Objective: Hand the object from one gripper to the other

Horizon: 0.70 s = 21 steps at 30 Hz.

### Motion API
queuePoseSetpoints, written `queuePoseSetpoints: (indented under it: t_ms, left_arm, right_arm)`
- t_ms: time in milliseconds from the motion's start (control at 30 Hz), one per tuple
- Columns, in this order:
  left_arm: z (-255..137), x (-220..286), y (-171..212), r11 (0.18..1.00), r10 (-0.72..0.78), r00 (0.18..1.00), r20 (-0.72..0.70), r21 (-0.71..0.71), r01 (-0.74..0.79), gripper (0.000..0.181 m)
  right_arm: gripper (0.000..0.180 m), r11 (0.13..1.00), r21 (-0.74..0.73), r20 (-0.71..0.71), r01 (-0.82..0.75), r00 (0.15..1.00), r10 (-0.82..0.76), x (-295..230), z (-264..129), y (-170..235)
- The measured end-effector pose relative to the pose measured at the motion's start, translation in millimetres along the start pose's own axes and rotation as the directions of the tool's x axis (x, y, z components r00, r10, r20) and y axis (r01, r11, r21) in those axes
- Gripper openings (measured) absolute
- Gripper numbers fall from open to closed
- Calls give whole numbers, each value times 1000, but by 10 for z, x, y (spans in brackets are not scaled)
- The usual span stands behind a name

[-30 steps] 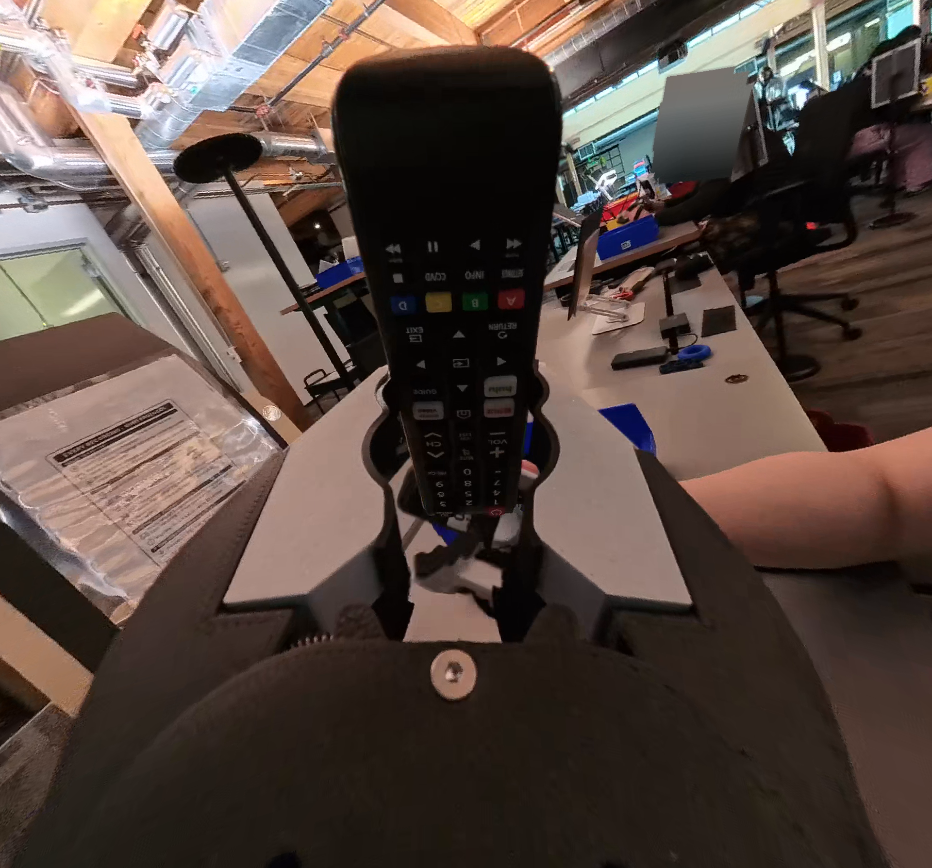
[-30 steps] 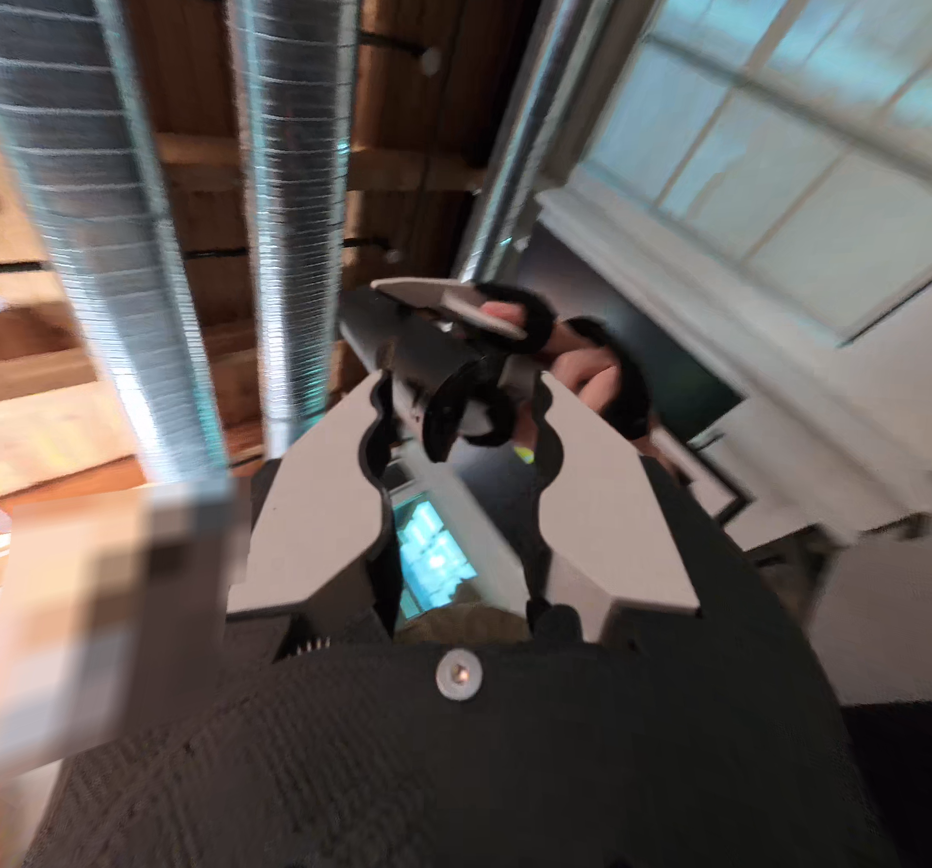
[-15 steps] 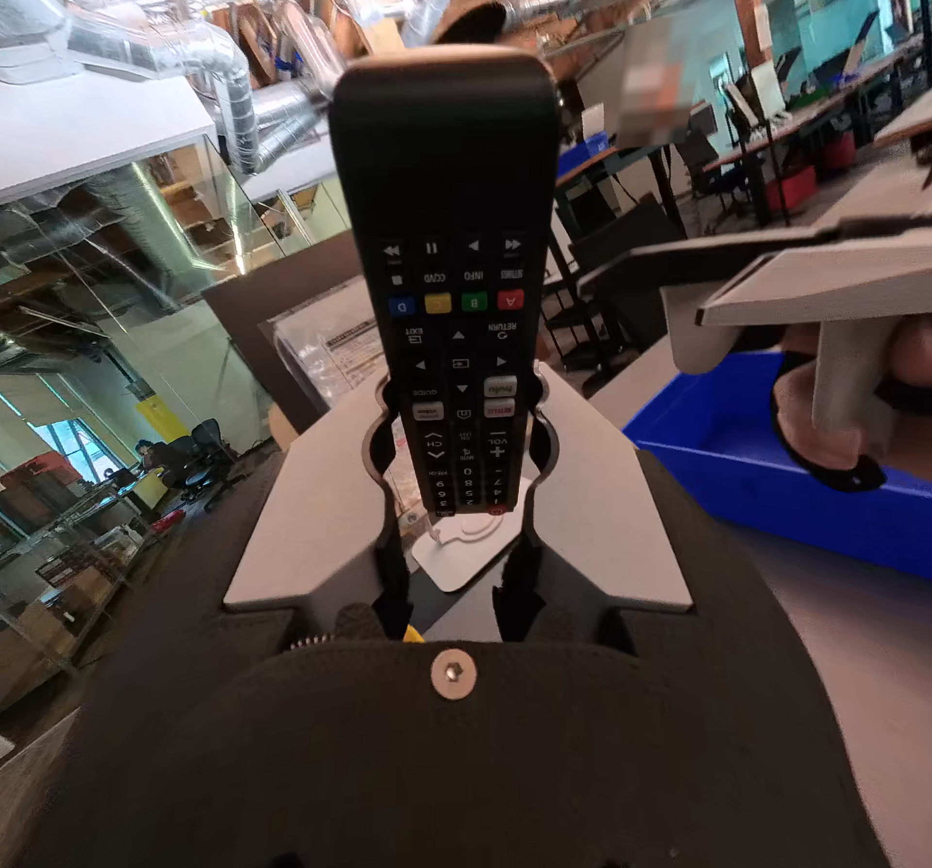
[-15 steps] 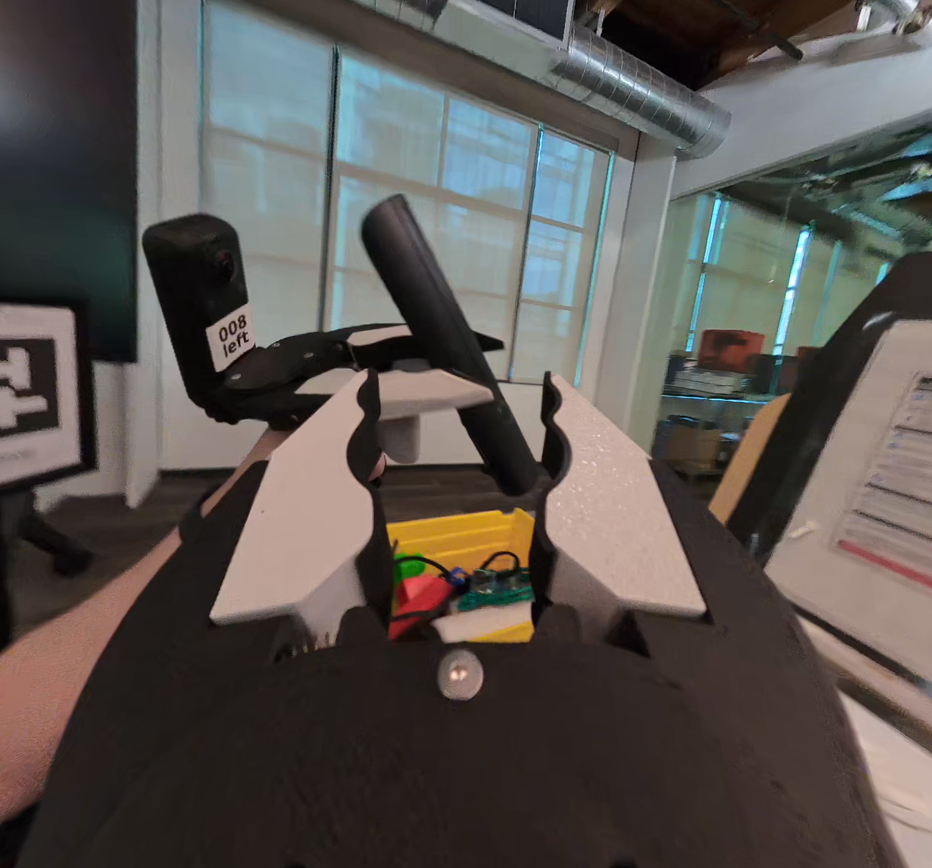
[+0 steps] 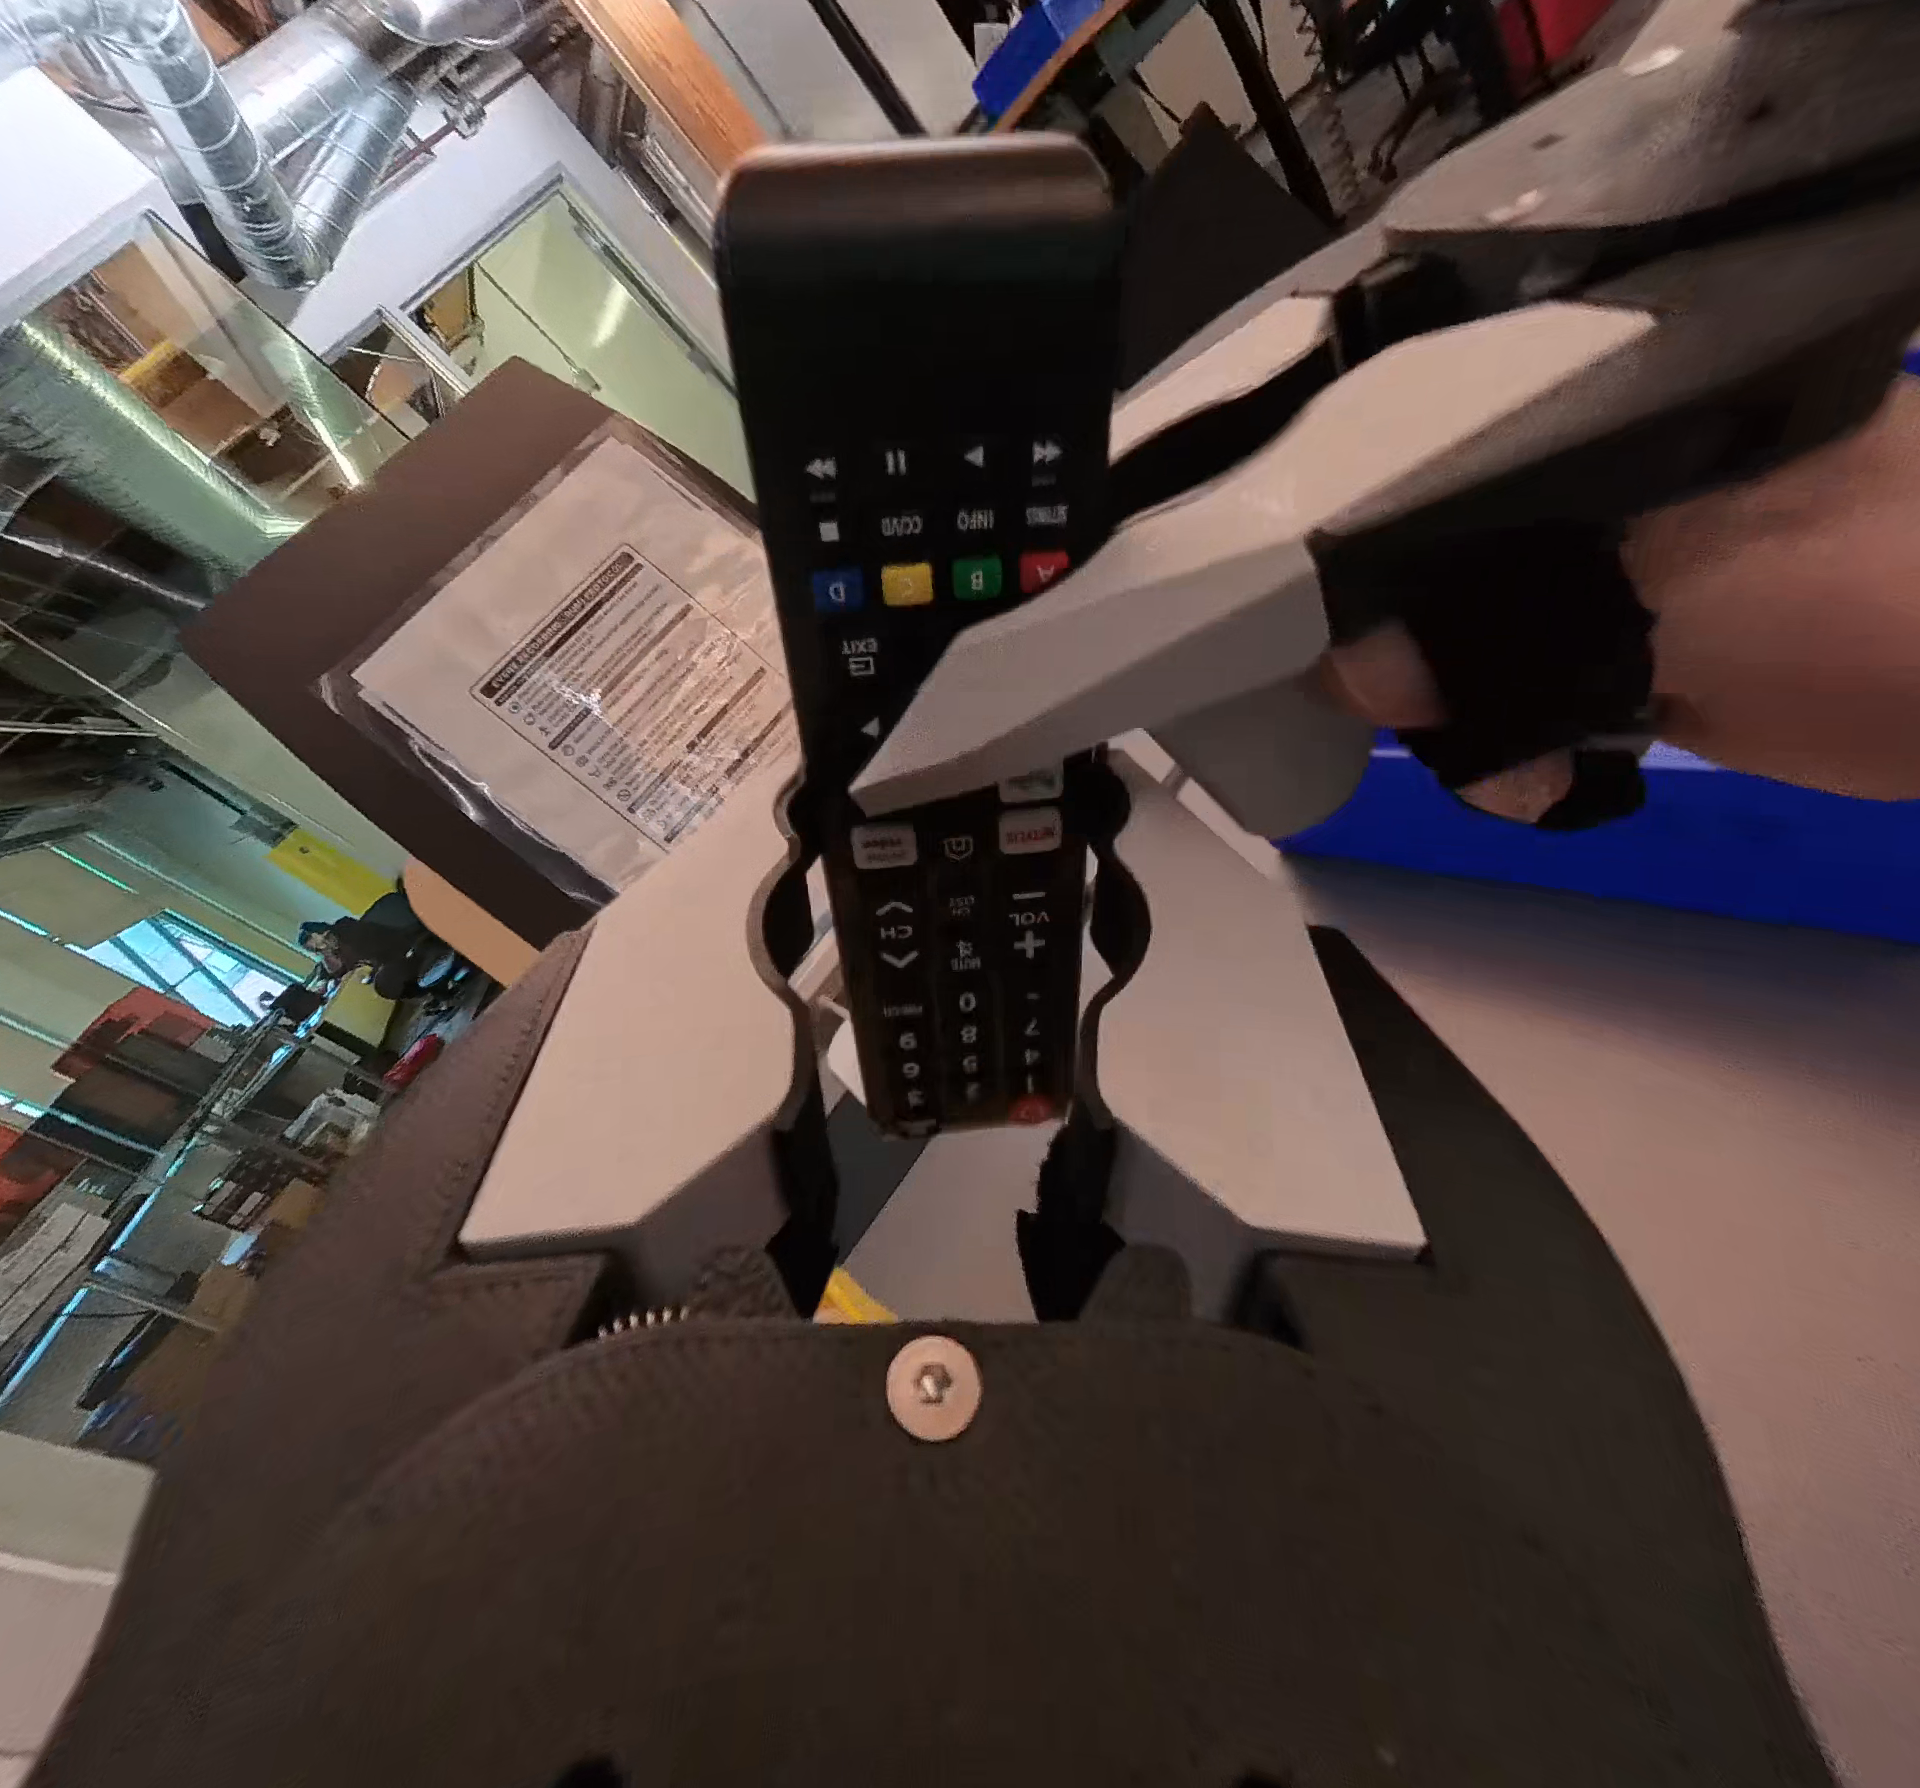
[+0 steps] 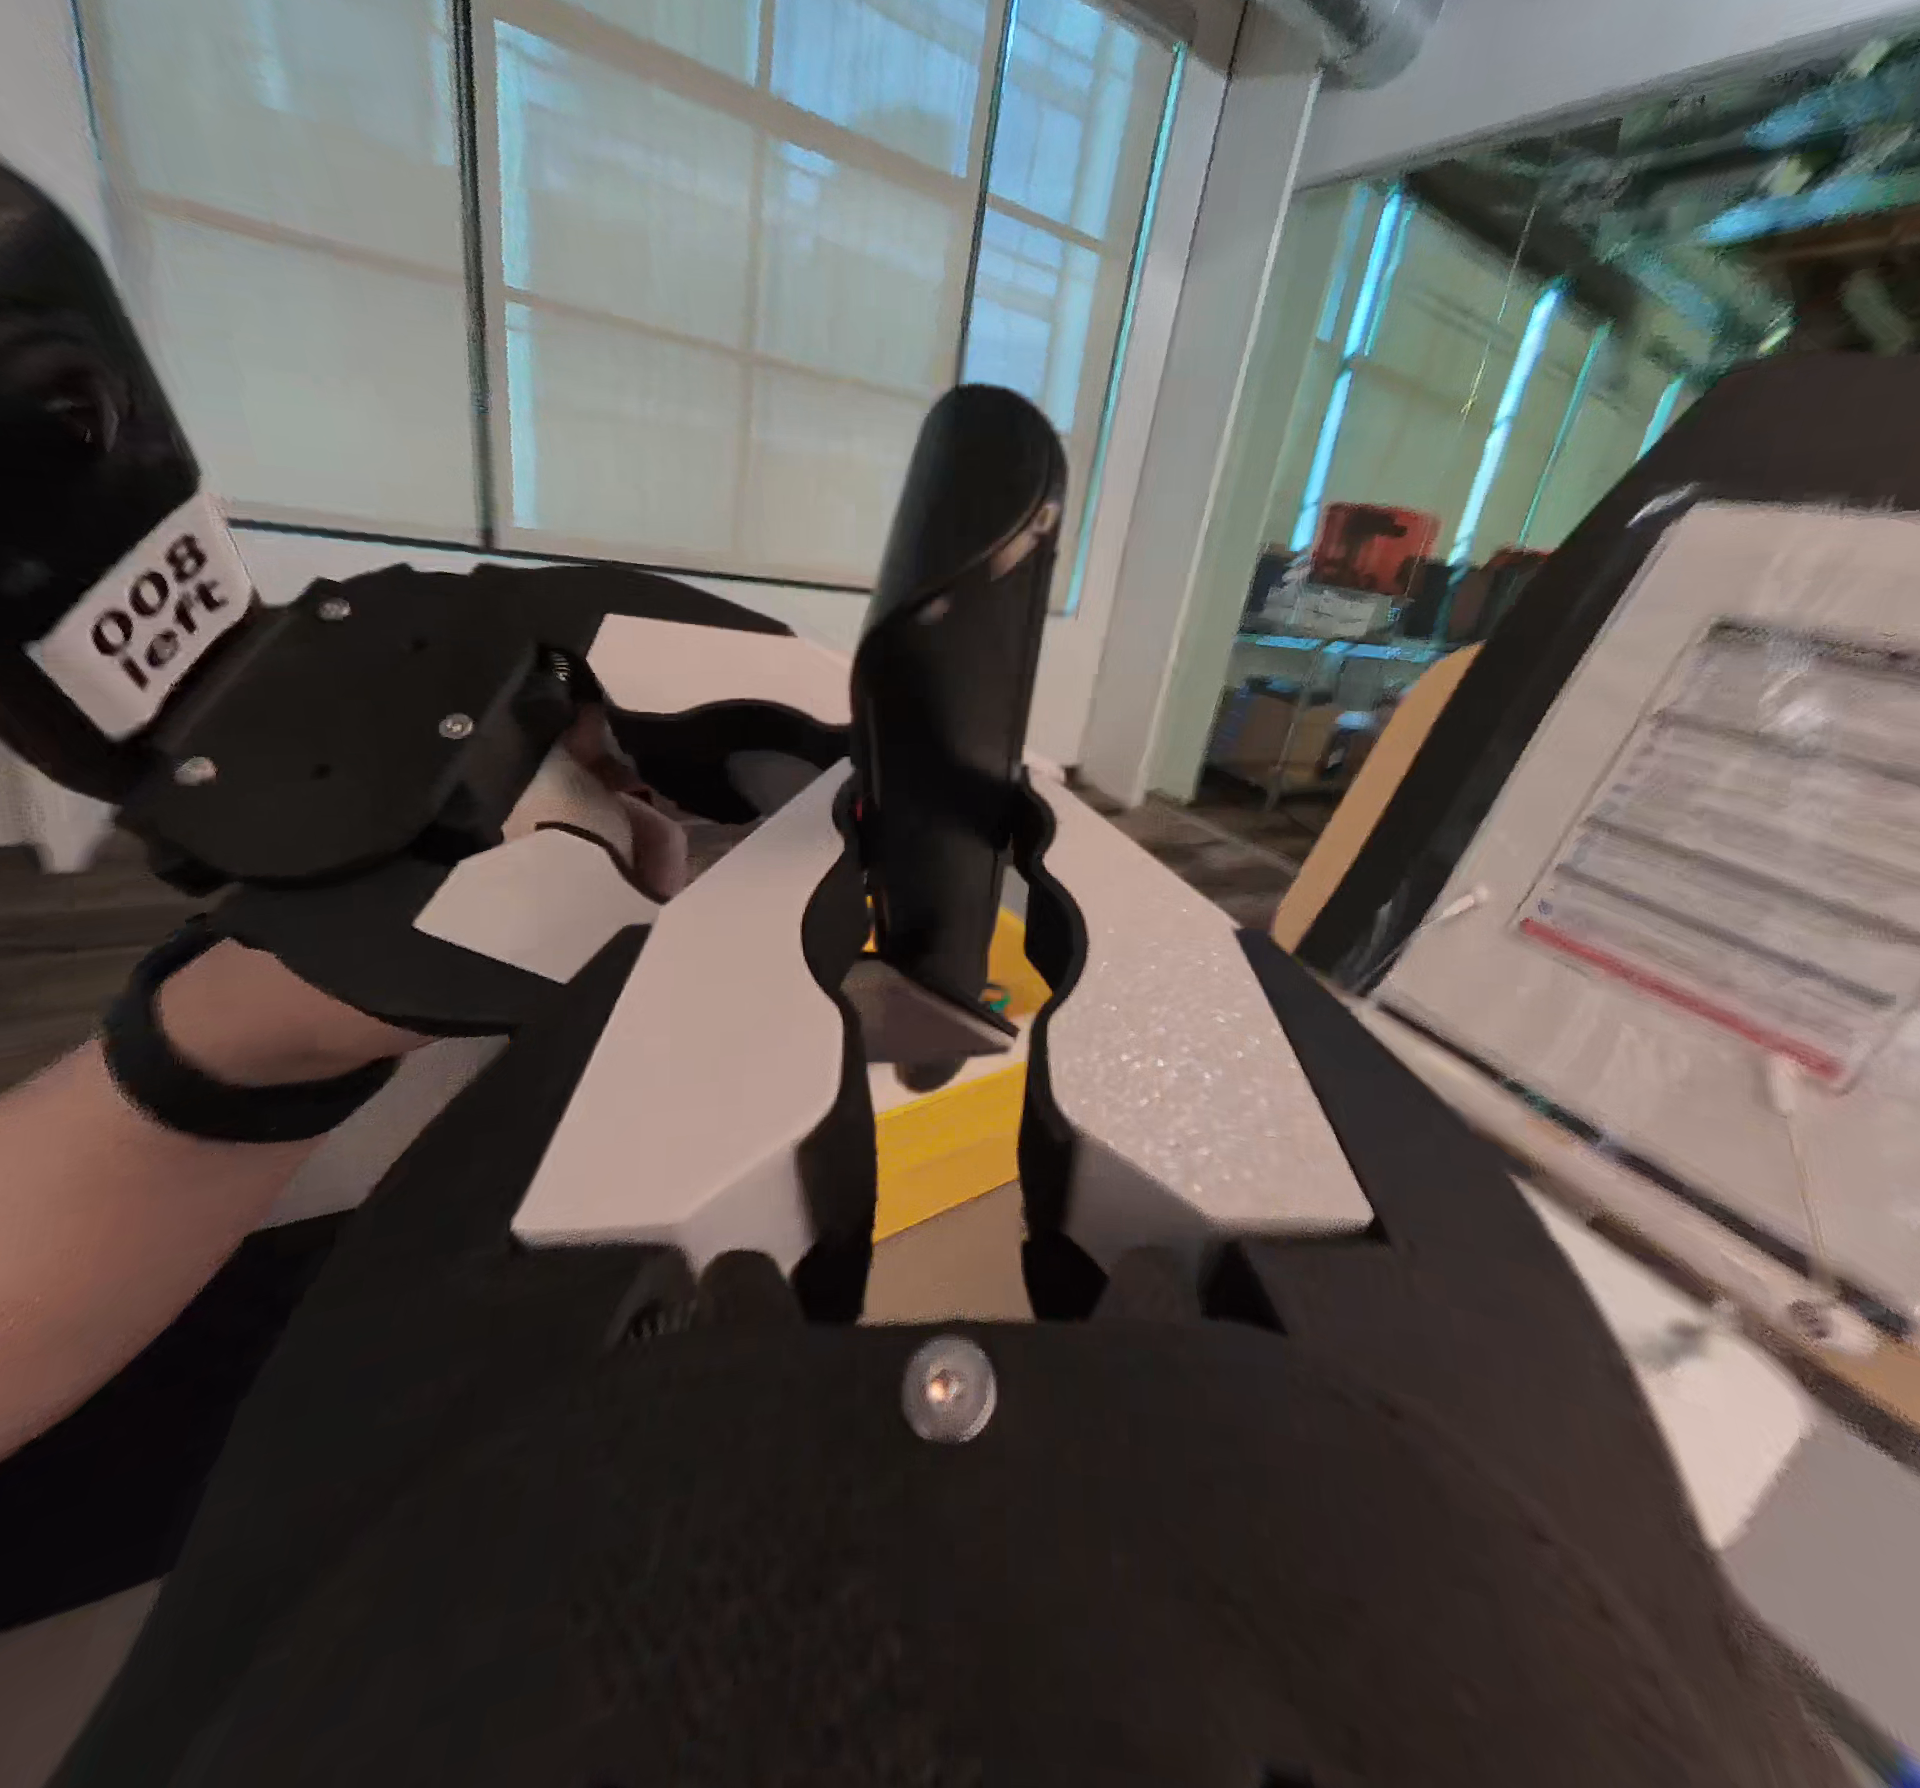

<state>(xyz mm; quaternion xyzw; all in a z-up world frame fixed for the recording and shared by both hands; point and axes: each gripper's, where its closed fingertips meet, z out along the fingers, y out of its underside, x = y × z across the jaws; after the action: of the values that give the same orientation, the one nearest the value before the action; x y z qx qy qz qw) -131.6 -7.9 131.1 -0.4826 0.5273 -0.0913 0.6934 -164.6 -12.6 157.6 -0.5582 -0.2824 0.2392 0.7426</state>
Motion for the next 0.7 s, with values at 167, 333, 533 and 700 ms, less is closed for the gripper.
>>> queuePoseSetpoints:
  t_ms: [167, 333, 533, 700]
  left_arm:
    - [-25, 116, 254, 991, 26, 994, -107, -131, -40, 56]
    - [-146, 112, 223, 968, -243, 940, -240, -118, 220, 54]
    - [-142, 26, -81, 763, -583, 690, -429, 4, 646, 57]
    - [-124, 289, -56, 696, -644, 520, -562, -148, 702, 58]
  right_arm:
    - [22, 931, -40, 121, -364, 923, 366, 233, -64, 131]
    - [22, 793, -50, 253, -607, 760, 598, 599, -292, 202]
    - [21, 703, -18, 424, -711, 631, 649, 670, -460, 72]
    - [22, 758, -125, 537, -641, 598, 595, 268, -422, 18]
